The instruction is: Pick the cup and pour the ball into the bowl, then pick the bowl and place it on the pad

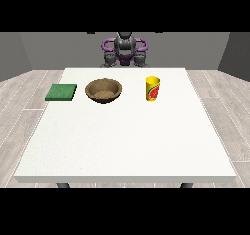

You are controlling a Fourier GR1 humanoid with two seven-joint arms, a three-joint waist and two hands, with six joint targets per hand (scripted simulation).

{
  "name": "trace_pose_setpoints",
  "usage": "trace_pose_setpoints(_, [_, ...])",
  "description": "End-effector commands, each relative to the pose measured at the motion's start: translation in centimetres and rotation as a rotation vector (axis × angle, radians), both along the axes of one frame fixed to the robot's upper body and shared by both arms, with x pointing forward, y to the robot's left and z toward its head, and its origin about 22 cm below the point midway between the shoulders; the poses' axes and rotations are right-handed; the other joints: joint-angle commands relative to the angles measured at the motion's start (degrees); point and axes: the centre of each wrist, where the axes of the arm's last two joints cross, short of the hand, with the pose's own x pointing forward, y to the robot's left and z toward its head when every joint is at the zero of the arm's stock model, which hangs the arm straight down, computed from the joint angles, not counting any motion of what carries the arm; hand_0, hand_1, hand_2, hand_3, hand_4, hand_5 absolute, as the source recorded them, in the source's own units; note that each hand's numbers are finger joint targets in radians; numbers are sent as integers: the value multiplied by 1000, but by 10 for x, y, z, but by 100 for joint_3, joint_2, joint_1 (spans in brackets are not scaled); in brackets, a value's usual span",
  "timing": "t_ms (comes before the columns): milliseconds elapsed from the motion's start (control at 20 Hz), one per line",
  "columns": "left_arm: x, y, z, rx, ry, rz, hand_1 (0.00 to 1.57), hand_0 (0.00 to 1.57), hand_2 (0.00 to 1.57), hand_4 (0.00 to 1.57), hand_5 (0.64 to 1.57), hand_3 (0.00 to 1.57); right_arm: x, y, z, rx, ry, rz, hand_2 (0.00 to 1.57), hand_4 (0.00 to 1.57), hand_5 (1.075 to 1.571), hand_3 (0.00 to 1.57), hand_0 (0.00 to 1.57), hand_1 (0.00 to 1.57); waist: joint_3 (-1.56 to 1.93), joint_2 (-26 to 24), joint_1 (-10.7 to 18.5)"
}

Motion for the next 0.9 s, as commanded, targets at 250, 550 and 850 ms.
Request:
trace_pose_setpoints(250, [1, 4, 30, -39, -87, -70, 0, 0, 0, 0, 1520, 0, 0, 86, 61, -24, -89, 42, 0, 356, 1569, 0, 0, 0, -5, 951, -113])
trace_pose_setpoints(550, [47, 29, 75, 28, -362, 32, 0, 0, 0, 0, 1512, 0, 20, 64, 84, -50, -295, 86, 0, 0, 1569, 0, 0, 0, -2, 2752, -698])
trace_pose_setpoints(850, [76, 37, 100, 157, -486, 84, 0, 0, 0, 0, 1459, 0, 30, 57, 97, -40, -411, 105, 0, 0, 1568, 0, 0, 0, 1, 3515, -930])
